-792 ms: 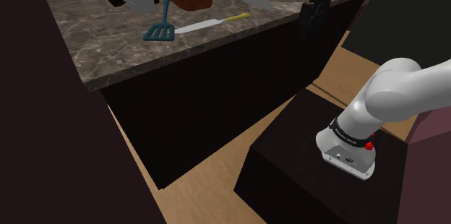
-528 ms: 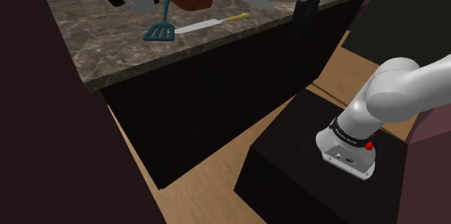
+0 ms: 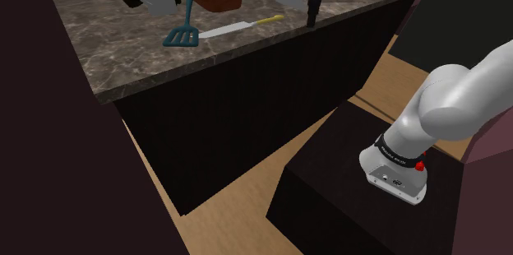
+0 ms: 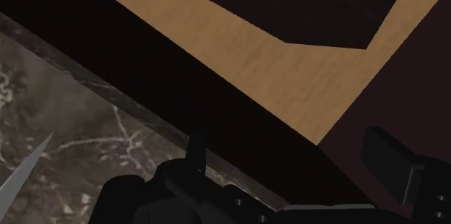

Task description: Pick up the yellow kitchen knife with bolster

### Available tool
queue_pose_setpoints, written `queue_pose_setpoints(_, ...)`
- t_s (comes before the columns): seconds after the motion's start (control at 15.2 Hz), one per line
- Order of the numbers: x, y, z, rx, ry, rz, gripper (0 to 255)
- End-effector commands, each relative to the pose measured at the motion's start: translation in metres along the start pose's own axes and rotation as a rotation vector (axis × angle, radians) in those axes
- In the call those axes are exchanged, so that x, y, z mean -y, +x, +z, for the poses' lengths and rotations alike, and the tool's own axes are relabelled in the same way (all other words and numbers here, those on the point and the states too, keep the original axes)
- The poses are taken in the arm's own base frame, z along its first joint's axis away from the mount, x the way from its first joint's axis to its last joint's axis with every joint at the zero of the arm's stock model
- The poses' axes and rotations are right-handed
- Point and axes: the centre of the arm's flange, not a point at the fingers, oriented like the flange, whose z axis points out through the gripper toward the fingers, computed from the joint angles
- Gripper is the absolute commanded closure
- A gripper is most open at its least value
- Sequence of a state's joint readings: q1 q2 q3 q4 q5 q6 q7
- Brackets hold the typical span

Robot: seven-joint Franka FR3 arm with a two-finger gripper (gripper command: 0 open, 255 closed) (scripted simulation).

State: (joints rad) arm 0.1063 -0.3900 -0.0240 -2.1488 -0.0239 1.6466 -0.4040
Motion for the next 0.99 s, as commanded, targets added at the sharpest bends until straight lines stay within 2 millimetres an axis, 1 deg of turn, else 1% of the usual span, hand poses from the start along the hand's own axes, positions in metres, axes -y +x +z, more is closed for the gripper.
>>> queue_pose_setpoints(0.0, -0.005, 0.024, -0.003, -0.005, -0.007, -0.114, 0)
queue_pose_setpoints(0.2, -0.005, 0.062, -0.009, -0.013, -0.016, -0.274, 0)
queue_pose_setpoints(0.46, 0.004, 0.111, -0.017, -0.024, -0.028, -0.489, 0)
queue_pose_setpoints(0.66, 0.018, 0.146, -0.024, -0.032, -0.037, -0.649, 0)
queue_pose_setpoints(0.92, 0.045, 0.188, -0.033, -0.043, -0.048, -0.863, 0)
